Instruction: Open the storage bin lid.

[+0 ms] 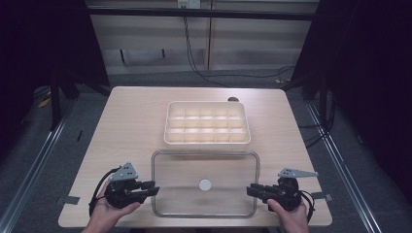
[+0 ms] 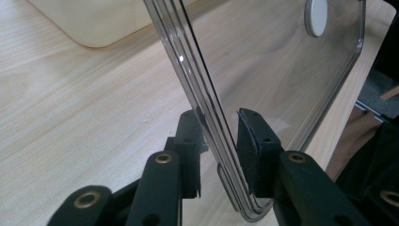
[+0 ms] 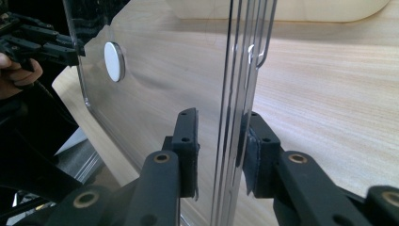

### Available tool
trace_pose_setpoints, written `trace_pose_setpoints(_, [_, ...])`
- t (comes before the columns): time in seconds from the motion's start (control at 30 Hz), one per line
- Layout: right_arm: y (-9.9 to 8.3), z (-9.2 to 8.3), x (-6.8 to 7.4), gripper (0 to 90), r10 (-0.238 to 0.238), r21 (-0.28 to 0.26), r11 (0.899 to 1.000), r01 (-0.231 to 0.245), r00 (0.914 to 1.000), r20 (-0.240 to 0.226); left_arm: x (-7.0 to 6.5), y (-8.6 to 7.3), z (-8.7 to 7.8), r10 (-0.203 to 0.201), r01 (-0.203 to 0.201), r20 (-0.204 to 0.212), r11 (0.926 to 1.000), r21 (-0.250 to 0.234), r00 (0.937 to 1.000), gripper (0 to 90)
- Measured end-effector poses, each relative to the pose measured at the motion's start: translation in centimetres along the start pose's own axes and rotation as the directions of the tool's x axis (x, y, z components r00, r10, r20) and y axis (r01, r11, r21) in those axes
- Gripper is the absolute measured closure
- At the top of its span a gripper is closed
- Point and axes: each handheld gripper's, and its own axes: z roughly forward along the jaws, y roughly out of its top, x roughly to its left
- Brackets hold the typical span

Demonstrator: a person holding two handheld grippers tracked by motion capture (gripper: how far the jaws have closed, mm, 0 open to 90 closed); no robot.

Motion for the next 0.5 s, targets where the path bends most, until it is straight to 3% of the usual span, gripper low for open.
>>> trace_pose_setpoints(0.1, [0.2, 0.3, 0.1, 68.7, -0.022, 0.010, 1.000, 0.022, 0.9994, 0.025, 0.1, -0.1, 0.1, -0.001, 0.001, -0.005, 1.0000, 0.005, 1.0000, 69.7])
trace_pose_setpoints(0.23, [0.3, 0.6, 0.0, 67.7, -0.016, 0.013, 1.000, 0.015, 0.9993, 0.034, 0.2, -0.1, 0.3, 0.004, -0.004, -0.008, 0.9999, 0.013, 1.0000, 68.6])
trace_pose_setpoints(0.5, [0.7, 1.6, -0.3, 62.7, -0.017, 0.024, 1.000, 0.014, 0.9959, 0.089, 1.4, 0.3, 1.5, -0.032, 0.032, 0.000, 0.9987, 0.039, 0.9995, 65.9])
